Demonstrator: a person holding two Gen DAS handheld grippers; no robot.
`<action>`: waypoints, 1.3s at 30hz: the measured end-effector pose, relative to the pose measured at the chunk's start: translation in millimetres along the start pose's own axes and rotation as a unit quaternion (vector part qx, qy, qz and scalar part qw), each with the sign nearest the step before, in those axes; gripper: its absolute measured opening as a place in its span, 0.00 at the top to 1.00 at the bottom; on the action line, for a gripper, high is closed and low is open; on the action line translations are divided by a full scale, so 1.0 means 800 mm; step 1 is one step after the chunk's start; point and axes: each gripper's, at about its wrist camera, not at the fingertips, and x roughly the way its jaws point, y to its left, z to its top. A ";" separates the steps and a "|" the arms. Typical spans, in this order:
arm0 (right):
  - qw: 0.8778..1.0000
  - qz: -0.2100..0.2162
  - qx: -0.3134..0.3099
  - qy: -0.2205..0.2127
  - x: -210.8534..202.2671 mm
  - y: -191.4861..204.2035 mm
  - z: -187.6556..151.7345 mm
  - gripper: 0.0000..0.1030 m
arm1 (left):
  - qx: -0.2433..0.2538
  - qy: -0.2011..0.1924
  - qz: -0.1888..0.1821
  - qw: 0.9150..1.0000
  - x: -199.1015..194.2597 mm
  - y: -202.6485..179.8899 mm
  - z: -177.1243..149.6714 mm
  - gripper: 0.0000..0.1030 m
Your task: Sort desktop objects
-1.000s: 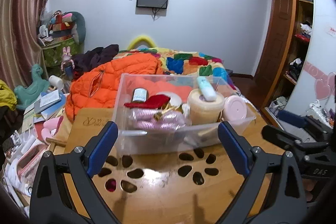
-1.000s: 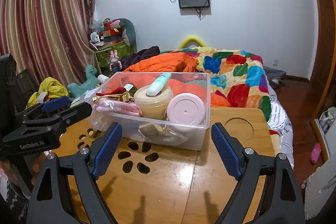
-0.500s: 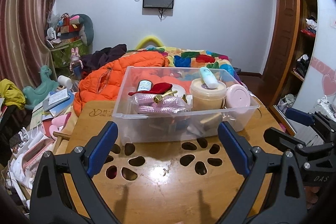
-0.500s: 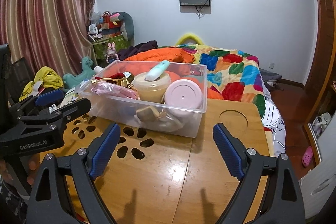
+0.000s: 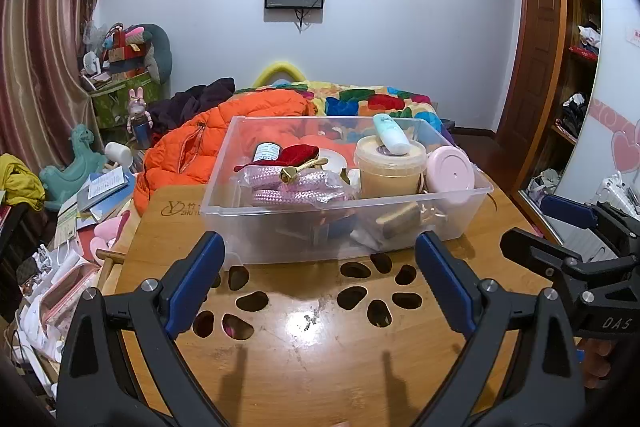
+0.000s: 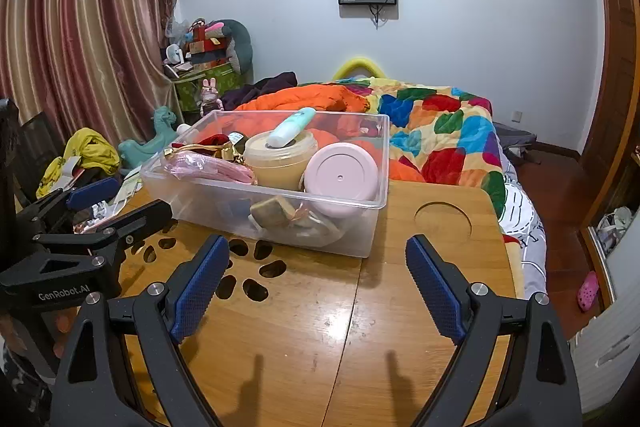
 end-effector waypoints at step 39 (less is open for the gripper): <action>1.000 0.008 0.002 0.006 0.003 0.005 -0.003 0.14 | 0.022 -0.006 0.002 1.000 -0.002 -0.015 -0.006 0.06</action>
